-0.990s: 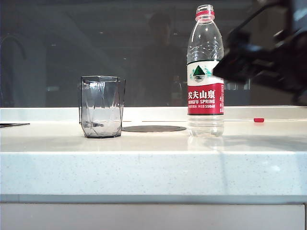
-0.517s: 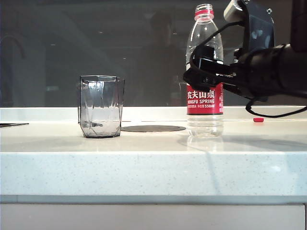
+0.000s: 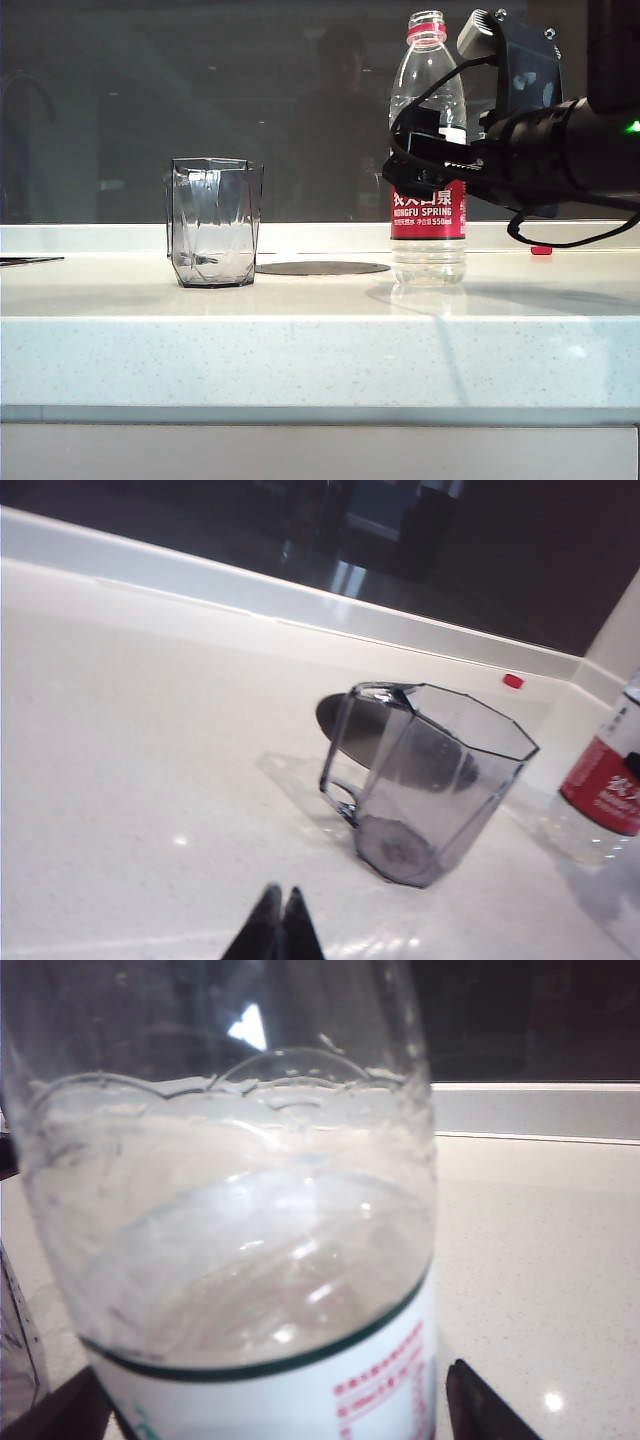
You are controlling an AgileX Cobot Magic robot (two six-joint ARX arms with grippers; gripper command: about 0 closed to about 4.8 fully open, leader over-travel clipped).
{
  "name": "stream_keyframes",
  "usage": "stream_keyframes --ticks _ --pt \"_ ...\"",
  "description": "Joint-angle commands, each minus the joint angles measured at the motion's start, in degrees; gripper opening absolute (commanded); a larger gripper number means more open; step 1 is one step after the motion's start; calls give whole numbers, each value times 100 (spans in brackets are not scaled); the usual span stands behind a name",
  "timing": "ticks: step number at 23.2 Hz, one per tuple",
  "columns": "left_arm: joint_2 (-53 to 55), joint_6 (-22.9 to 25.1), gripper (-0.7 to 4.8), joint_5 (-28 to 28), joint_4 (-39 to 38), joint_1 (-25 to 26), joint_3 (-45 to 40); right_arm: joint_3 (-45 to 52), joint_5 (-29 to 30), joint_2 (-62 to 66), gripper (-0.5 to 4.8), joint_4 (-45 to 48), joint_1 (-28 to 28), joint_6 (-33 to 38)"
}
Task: Pick up the mineral water bottle on the table and pour water into the mug until it's half full.
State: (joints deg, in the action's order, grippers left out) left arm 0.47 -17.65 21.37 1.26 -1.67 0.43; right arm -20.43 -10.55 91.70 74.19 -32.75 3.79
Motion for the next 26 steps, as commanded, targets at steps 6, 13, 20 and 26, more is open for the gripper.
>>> stream_keyframes --ticks 6,13,20,26 --pt "2 -81 -4 72 52 -4 17 -168 -140 173 479 101 -2 2" --pt "-9 -81 -4 52 48 -11 15 -358 -138 323 479 105 -2 4" --pt "-26 -81 -4 -251 48 -909 15 -367 -138 328 479 39 -2 4" --pt "-26 -81 -4 -184 50 -2004 15 -367 -138 330 479 20 -2 4"
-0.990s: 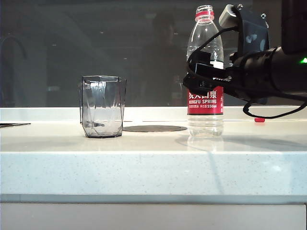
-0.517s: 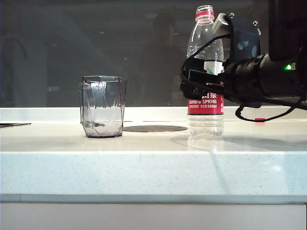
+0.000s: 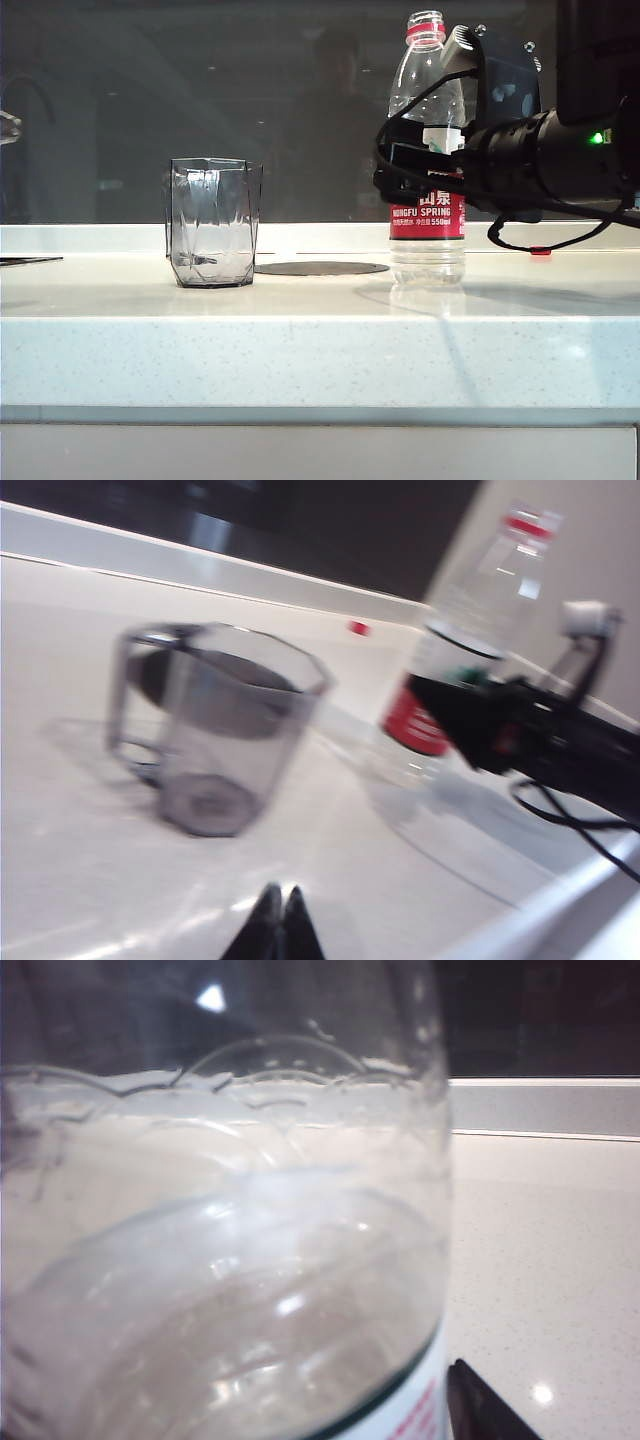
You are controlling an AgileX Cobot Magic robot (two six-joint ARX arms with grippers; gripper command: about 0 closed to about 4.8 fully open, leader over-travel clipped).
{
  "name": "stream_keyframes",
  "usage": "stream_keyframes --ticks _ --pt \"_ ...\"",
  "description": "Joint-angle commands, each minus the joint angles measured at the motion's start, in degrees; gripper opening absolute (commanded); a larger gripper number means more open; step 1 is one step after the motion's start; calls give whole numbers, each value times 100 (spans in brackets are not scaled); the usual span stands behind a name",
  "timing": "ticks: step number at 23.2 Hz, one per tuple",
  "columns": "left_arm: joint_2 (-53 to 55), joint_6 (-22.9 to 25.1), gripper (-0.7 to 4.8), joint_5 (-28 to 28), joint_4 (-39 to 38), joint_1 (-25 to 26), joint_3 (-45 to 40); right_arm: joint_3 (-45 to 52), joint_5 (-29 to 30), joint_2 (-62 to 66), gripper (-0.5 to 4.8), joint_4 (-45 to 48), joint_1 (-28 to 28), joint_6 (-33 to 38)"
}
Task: Pick up the mineral water bottle on the table and pour water into the mug until it's half full.
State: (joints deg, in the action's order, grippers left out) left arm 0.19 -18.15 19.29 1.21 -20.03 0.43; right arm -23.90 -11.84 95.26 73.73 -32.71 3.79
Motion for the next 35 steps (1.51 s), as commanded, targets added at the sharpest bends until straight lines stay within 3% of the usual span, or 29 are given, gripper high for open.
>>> stream_keyframes --ticks 1,8,10,12,17,21,26,35 --pt "2 -31 -4 24 55 -212 15 -20 -11 -26 479 63 -7 4" --pt "2 -31 -4 0 55 -214 15 -22 -9 -28 476 61 -7 4" --pt "2 -31 -4 -2 55 -214 15 -22 -9 -28 376 61 -7 4" --pt "2 -31 -4 -2 55 -214 15 -22 -9 -28 320 61 -7 4" --pt "2 -31 -4 -2 55 -216 15 -22 -9 -28 291 61 -7 4" --pt "2 -31 -4 -2 55 -216 15 -22 -11 -28 192 66 -7 2" --pt "2 -31 -4 0 55 -216 15 -22 -9 -28 187 111 -7 -13" --pt "2 -31 -4 -2 -9 -216 15 -31 -11 -269 187 179 -9 -1078"
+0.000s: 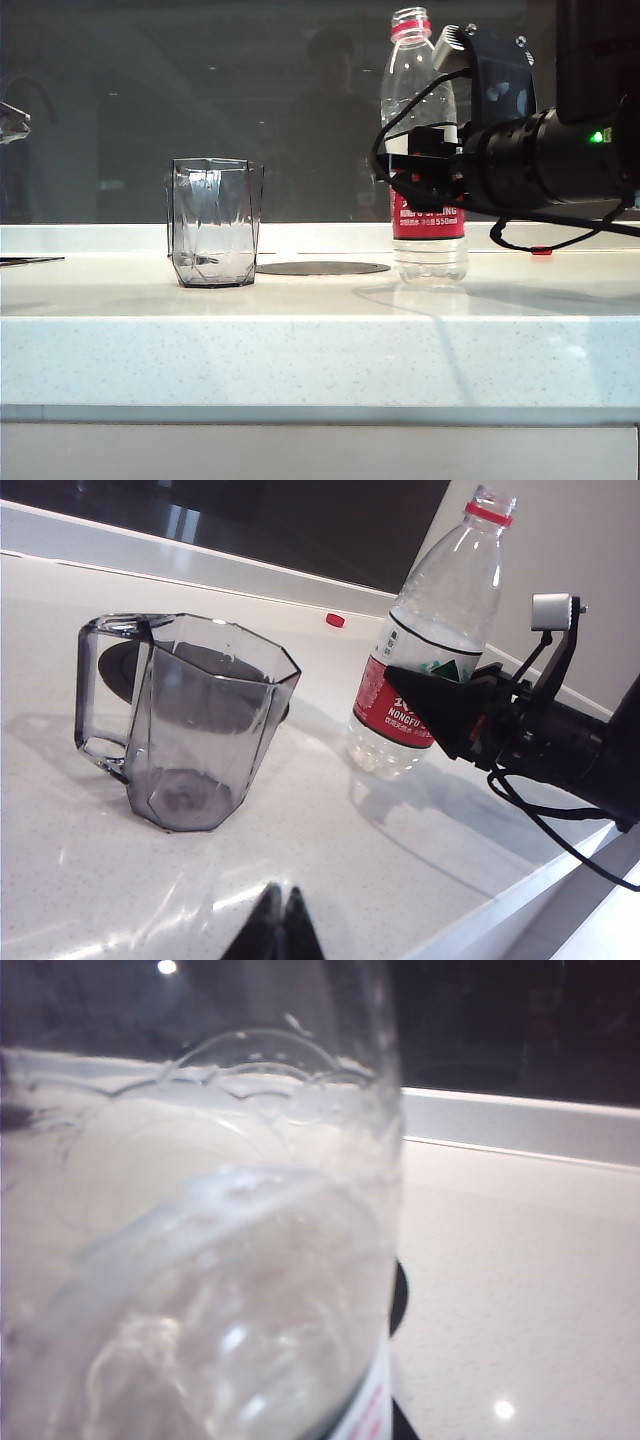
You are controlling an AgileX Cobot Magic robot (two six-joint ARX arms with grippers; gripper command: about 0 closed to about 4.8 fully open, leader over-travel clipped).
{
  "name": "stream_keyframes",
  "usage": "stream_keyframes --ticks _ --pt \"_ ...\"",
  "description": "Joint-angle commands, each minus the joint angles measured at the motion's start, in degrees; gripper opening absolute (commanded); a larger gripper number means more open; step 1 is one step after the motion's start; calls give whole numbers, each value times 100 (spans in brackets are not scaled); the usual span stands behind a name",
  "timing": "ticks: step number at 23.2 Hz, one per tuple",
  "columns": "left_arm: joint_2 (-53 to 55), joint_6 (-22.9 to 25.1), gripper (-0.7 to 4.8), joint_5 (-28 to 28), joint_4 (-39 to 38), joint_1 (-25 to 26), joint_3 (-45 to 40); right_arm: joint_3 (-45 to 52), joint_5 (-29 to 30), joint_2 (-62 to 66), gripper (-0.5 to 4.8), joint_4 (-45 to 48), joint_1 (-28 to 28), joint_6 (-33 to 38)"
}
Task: Pick up the mineral water bottle on the table and pour water into the mug until it's half full.
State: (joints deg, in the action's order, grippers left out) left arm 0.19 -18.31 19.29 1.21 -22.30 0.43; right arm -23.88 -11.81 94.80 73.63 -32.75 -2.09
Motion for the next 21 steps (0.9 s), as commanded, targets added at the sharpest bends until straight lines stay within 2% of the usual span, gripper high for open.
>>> stream_keyframes --ticks 1,5,12,17,21 --pt "2 -15 -4 0 -175 11 15 -35 -11 -326 187 103 -4 -721" --pt "2 -15 -4 0 -437 11 15 -39 -13 -573 187 -50 -4 -1154" --pt "2 -15 -4 0 -396 11 15 -212 -7 -822 187 -721 -4 -1816" --pt "2 -15 -4 -7 278 13 15 -837 15 -833 187 -1679 -20 -2227" --pt "2 -15 -4 -22 348 13 15 -1137 42 -833 188 -2249 -24 -2417"
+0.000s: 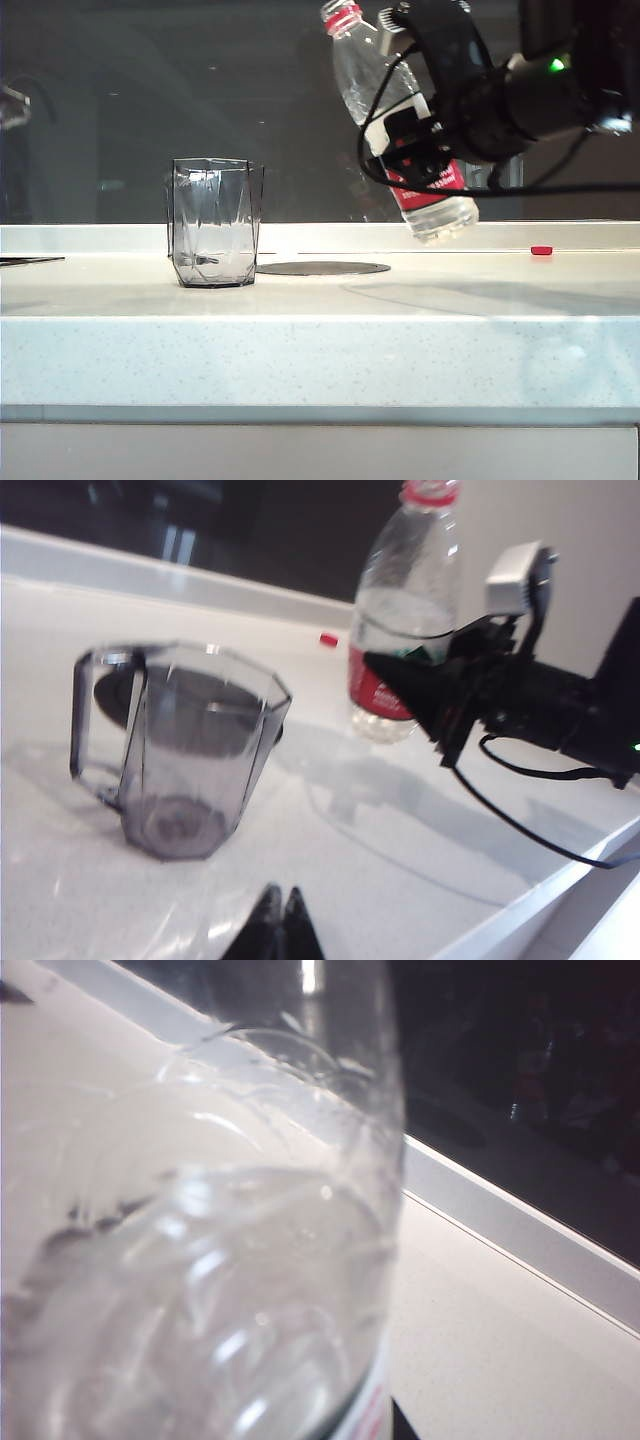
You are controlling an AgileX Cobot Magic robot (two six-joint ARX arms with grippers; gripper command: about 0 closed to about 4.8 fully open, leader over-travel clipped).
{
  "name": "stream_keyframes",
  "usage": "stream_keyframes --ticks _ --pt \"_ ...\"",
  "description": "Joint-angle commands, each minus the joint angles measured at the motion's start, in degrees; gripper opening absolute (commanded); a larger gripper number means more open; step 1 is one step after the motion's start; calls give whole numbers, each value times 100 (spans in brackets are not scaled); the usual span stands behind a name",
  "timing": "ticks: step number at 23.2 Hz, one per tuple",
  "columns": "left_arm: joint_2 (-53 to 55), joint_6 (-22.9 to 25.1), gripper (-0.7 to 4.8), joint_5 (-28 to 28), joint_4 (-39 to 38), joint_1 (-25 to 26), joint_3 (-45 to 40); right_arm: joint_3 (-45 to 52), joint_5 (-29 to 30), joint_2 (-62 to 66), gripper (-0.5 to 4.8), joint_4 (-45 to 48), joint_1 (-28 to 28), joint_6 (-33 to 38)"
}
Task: Pick up the mineral water bottle on the table and pour water into the mug until it's half full.
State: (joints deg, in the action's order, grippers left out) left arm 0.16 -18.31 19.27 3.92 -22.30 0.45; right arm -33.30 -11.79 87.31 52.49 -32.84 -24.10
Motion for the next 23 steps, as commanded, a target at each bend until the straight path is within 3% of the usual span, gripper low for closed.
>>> stream_keyframes --ticks 1,4,6,9,14,18,23 --pt "4 -15 -4 -24 70 13 15 -238 39 -83 188 -232 -31 -330" --pt "4 -15 -4 -271 61 13 15 -308 107 -81 188 -466 -107 -756" --pt "7 -15 -4 -1034 42 13 15 -339 142 -81 188 -697 -225 -1360" --pt "4 -15 -4 -1464 44 13 13 -339 160 -81 188 -728 -282 -1364" --pt "4 -15 -4 -1510 42 13 13 -339 138 -79 188 -730 -291 -1471" --pt "4 -15 -4 -1512 44 13 13 -341 111 -79 188 -728 -291 -2210" --pt "4 -15 -4 -1512 42 13 13 -345 -28 -79 188 -728 -291 -2352"
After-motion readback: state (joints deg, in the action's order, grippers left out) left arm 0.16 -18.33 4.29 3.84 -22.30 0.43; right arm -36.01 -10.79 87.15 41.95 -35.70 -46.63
